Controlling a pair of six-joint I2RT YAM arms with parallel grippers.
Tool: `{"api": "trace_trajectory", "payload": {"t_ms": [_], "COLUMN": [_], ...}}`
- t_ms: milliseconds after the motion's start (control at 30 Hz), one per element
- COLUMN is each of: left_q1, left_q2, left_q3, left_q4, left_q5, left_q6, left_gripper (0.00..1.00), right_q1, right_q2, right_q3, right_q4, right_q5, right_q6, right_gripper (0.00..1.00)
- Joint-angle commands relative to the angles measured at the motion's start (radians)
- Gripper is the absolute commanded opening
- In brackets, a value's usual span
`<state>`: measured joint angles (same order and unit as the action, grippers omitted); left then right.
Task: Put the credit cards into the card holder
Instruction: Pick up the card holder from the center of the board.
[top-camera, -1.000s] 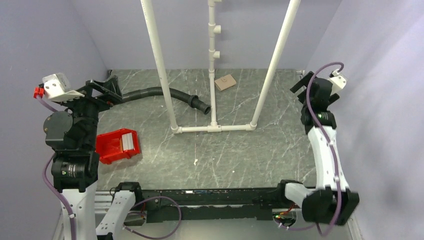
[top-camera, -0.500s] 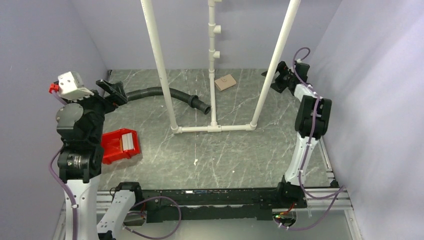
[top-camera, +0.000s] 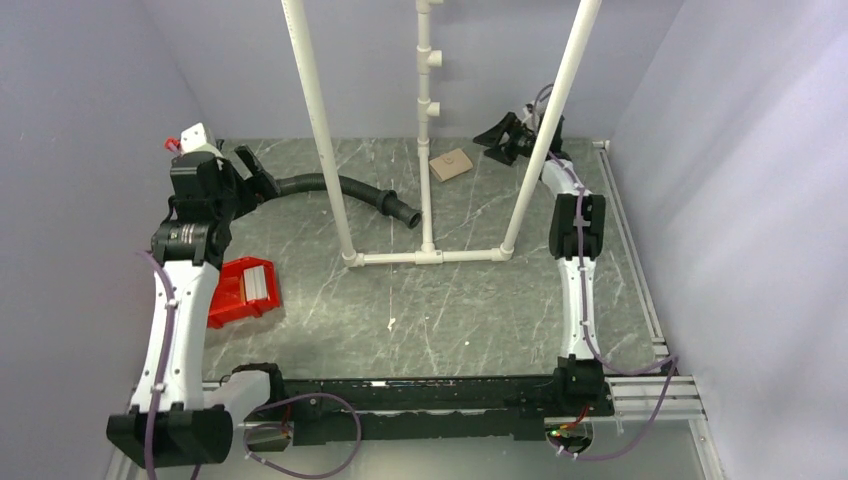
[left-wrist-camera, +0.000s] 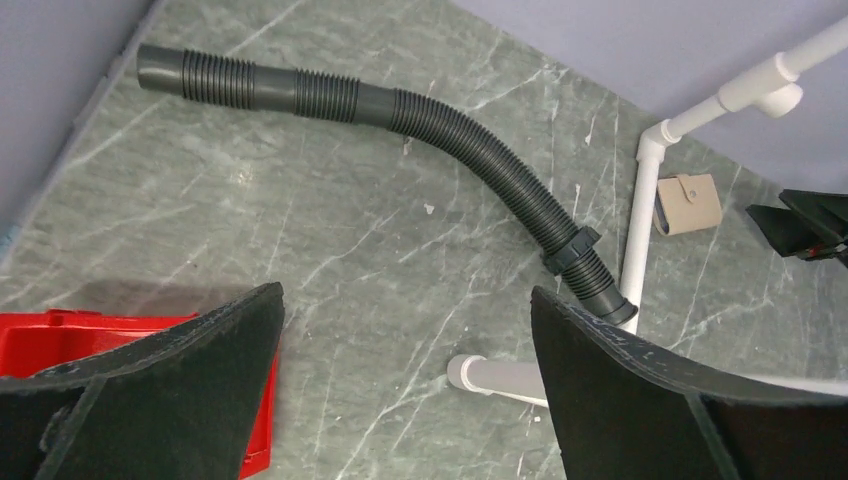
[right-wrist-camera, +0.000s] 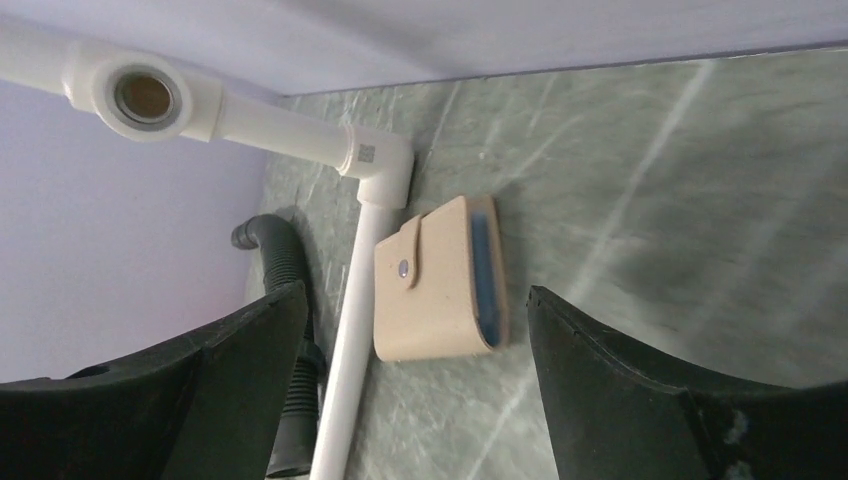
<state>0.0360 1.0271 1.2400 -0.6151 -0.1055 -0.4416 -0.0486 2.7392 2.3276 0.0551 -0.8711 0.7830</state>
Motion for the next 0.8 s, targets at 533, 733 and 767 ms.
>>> {"api": "trace_trajectory", "payload": {"t_ms": [533,733,767], "left_q1": [0.099,0.104,0.109], "left_q2": [0.140,0.173,0.181], "left_q3": [0.016,0.027,0.029], "left_q4": [0.058,0.053,0.051], "left_q5": [0.228,0.274,0.284], "left_q6": [-0.086,-0.079,-0.081], "left_gripper": [0.99,0.99,0.99], "right_q1": [0.098,0.095,0.093], "right_q2": [0.038,-0.011,-0.016], "right_q3": [-0.050,-0.150,-0.163], "right_q4": [0.067,0.082,0.094], "right_q5": [-0.039,-0.049,-0.048], "right_q6": [-0.055,-0.078,-0.066], "right_gripper": [0.40,0.19,0.12]}}
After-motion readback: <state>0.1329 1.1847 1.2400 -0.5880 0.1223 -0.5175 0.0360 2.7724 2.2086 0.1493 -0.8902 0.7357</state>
